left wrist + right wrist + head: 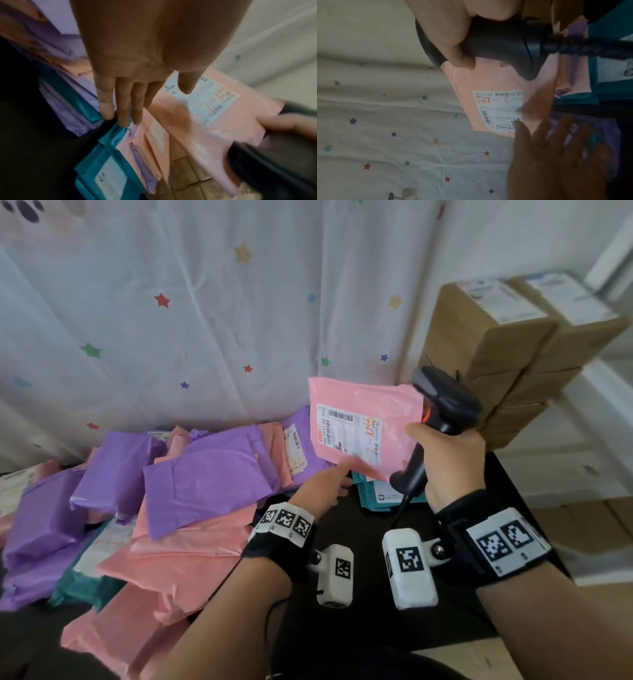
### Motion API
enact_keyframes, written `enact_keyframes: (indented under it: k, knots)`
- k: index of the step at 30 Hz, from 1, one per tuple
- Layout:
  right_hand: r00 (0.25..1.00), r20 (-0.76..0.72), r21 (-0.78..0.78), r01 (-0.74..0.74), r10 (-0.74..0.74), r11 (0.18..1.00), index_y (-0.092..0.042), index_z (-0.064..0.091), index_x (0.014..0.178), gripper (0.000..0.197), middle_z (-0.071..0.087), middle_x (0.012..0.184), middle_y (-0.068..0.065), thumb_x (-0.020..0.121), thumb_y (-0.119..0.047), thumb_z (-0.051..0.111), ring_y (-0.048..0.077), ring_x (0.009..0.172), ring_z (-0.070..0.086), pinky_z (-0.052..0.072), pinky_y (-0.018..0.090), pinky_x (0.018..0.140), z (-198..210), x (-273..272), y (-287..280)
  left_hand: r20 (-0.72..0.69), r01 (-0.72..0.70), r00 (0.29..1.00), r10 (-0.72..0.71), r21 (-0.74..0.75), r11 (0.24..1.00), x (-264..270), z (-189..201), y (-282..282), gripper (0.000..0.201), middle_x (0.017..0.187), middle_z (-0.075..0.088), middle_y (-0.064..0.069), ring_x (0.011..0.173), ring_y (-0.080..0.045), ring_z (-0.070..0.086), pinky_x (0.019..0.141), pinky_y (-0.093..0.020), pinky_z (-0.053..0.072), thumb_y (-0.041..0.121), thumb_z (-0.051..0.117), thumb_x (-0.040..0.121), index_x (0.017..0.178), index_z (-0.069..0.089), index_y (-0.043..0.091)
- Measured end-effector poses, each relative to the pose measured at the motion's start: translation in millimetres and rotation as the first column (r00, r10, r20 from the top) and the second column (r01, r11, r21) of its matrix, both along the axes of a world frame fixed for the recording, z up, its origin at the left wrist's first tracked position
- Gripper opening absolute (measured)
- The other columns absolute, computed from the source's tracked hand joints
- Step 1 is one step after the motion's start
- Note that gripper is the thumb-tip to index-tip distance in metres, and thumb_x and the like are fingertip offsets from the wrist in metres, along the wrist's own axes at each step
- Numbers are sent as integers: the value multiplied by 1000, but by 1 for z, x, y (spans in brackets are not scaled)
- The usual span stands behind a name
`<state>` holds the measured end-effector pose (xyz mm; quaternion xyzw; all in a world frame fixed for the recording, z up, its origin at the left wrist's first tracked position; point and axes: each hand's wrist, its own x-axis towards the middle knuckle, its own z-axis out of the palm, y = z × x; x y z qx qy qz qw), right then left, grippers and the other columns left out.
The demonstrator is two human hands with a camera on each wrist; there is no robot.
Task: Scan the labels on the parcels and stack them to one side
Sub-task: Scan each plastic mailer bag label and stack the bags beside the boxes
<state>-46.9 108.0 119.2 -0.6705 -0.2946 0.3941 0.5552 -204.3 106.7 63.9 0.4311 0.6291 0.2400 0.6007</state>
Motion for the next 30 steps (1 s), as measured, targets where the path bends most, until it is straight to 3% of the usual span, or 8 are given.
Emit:
enact_keyframes:
  k: [5,9,12,14,17,21,26,30]
  knots:
    - [997,-59,-36,47,-49,998,-5,63,120,49,68,113,11,75,-12,78,27,105,64,52,44,93,-2,-2,-7,250,-144,958,139,0,990,-4,6,6,20,109,67,-6,89,-18,65,97,-41,48,30,43,100,108,54,16]
    - [990,-127,3,61,-60,998,-10,61,121,51,68,111,5,73,-13,79,22,101,64,50,37,84,0,-5,-10,77,-11,997,22,-140,990,-9,-6,2,54,123,62,-11,105,-25,61,94,-37,47,51,35,98,124,51,6]
    - [990,-135,26,38,-34,999,-14,64,109,38,69,101,1,74,-10,79,15,92,65,47,30,73,0,-7,-13,200,-19,979,37,-91,996,-13,-10,-7,57,121,64,-8,108,-24,63,94,-38,50,62,40,91,121,49,15]
    - [991,-136,29,25,-21,999,-17,66,96,28,69,94,-1,74,-8,79,12,87,65,48,29,71,-3,-9,-13,306,-99,948,89,17,995,-19,-6,-7,48,115,67,-8,105,-22,65,95,-41,51,53,54,89,118,54,14]
    - [994,-107,11,14,-12,1000,-12,67,97,27,70,91,2,73,-9,79,16,86,66,50,33,77,-7,-10,-14,389,-258,900,196,114,959,-28,4,-4,37,118,64,-21,100,-28,66,96,-49,50,15,63,90,124,53,4]
    - [995,-96,20,-19,21,1000,-10,67,107,36,71,95,1,73,-10,79,15,89,67,50,30,76,-13,-15,-19,455,-402,843,287,179,898,-41,12,2,36,94,67,-9,80,-19,69,75,-28,58,-1,65,84,117,55,8]
    - [994,-109,58,-24,30,998,-17,69,99,30,71,87,-5,72,-9,78,12,86,68,51,31,76,-13,-20,-24,304,-422,880,364,151,894,-38,9,5,7,82,61,-3,71,-15,62,66,-26,54,8,62,90,86,57,12]
    - [989,-134,75,-44,54,996,-20,69,87,22,72,73,-8,71,-9,79,10,75,70,53,30,68,-11,-19,-26,235,-324,913,332,-76,943,-33,-2,-2,24,88,60,-7,78,-21,63,70,-32,55,32,53,96,92,55,9]
